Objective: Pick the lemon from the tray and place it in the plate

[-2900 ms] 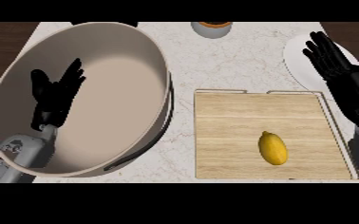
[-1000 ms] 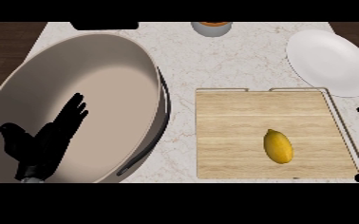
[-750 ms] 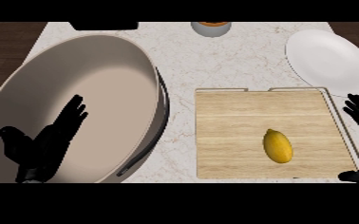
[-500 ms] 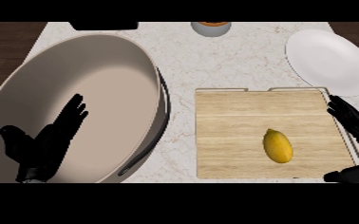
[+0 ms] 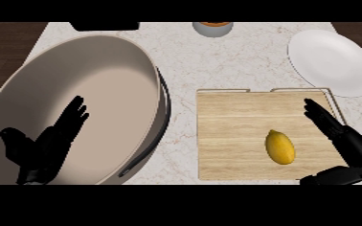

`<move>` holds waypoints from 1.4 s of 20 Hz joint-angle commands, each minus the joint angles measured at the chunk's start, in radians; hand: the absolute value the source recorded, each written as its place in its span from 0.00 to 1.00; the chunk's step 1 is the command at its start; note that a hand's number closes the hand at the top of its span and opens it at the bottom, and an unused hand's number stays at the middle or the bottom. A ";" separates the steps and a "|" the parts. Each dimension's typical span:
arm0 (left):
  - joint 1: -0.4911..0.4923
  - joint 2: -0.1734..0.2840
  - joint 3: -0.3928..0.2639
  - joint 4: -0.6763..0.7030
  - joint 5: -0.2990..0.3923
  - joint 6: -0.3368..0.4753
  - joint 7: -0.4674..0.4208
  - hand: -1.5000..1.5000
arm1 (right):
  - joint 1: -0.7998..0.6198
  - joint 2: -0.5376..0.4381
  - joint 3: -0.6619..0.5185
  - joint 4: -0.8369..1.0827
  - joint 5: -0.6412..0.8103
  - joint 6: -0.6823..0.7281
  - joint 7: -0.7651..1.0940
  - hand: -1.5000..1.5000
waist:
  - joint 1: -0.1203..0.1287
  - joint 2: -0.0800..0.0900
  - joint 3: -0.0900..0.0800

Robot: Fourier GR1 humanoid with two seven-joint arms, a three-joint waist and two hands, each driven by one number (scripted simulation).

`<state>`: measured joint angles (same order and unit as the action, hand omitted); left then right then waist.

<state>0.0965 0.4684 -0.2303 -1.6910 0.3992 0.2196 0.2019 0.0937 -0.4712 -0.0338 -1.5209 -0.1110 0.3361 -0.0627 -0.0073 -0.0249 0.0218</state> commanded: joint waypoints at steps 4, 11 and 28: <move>-0.020 -0.113 -0.057 0.154 -0.037 0.030 -0.014 0.50 | 0.028 -0.002 0.028 -0.077 0.078 -0.055 0.092 0.00 | -0.018 0.028 -0.024; -0.027 -0.128 -0.066 0.157 -0.067 0.018 -0.016 0.50 | -0.019 0.056 0.072 -0.005 0.159 -0.107 0.087 0.00 | -0.005 0.030 -0.023; 0.000 -0.143 -0.039 0.126 -0.077 -0.012 0.005 0.50 | -0.065 0.084 0.167 0.040 0.342 -0.152 0.010 1.00 | -0.002 0.028 -0.022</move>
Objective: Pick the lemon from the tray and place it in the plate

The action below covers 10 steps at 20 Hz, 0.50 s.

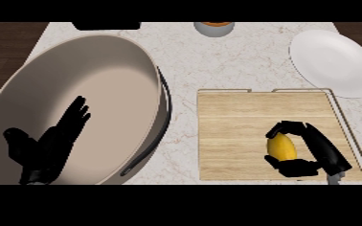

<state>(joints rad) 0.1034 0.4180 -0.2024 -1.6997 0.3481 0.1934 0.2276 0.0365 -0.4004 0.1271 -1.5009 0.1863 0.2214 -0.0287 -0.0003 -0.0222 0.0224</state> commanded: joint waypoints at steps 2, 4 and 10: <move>-0.059 -0.112 -0.073 0.118 -0.050 0.071 0.045 0.50 | 0.020 0.021 0.021 -0.015 0.064 -0.052 -0.021 1.00 | -0.018 0.025 -0.023; 0.020 -0.102 -0.069 0.103 -0.032 0.015 -0.022 0.50 | 0.007 0.037 0.003 0.007 0.077 -0.090 -0.030 1.00 | -0.008 0.023 -0.023; -0.017 -0.085 -0.034 0.097 -0.024 0.017 0.020 0.50 | -0.114 0.152 -0.030 -0.026 0.211 -0.362 0.078 1.00 | -0.006 0.030 -0.026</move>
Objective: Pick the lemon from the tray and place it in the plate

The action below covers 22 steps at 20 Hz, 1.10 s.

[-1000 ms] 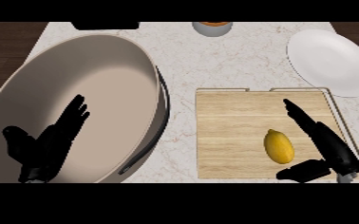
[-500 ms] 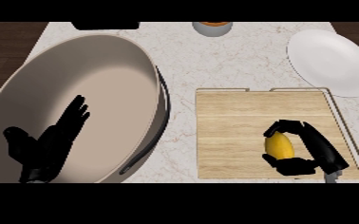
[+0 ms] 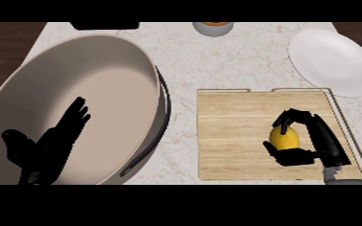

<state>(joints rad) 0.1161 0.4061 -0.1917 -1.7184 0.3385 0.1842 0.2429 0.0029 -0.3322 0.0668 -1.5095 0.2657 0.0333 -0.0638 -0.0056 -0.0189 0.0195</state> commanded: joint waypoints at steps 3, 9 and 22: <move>-0.004 -0.058 -0.071 0.043 -0.008 0.007 0.038 0.50 | -0.203 0.038 0.022 0.053 0.338 -0.289 0.272 1.00 | 0.045 0.036 -0.027; -0.041 -0.081 -0.082 0.058 -0.037 0.011 0.036 0.50 | -0.400 0.153 0.061 0.150 0.686 -0.517 0.548 1.00 | 0.050 0.036 -0.025; -0.018 -0.138 -0.056 0.134 -0.068 0.016 -0.002 0.50 | -0.581 0.238 -0.141 0.288 0.778 -0.812 0.730 1.00 | 0.002 0.025 -0.019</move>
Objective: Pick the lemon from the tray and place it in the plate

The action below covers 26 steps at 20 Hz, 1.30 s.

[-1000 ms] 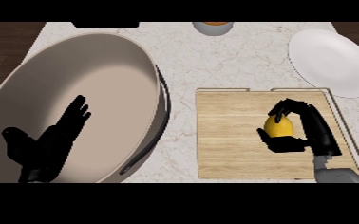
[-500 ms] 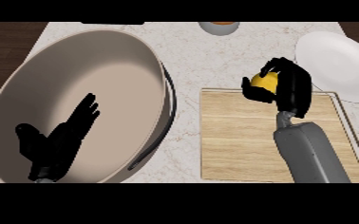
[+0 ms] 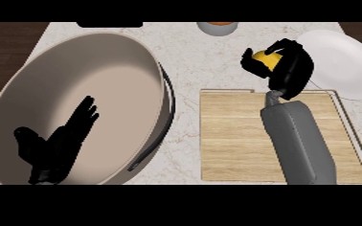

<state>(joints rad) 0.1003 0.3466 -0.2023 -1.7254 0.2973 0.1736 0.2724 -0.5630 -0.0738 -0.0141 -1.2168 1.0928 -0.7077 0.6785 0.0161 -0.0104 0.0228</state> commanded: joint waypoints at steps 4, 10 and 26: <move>-0.028 -0.086 -0.041 0.124 -0.037 0.028 -0.020 0.50 | -0.015 -0.108 -0.137 0.130 -0.107 -0.172 -0.137 1.00 | -0.012 0.025 -0.021; -0.018 -0.087 -0.048 0.085 -0.040 0.015 0.017 0.50 | -0.062 -0.238 -0.248 0.281 -0.187 -0.237 -0.254 1.00 | 0.004 0.031 -0.020; -0.022 -0.081 -0.021 0.093 -0.041 -0.033 0.007 0.50 | -0.136 -0.484 -0.477 0.671 -0.541 -0.103 -0.570 1.00 | 0.034 0.050 -0.017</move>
<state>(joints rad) 0.0867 0.3116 -0.1969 -1.7356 0.2560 0.1382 0.2859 -0.6704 -0.5122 -0.4382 -0.6720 0.6009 -0.8809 0.0886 0.0445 0.0146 0.0258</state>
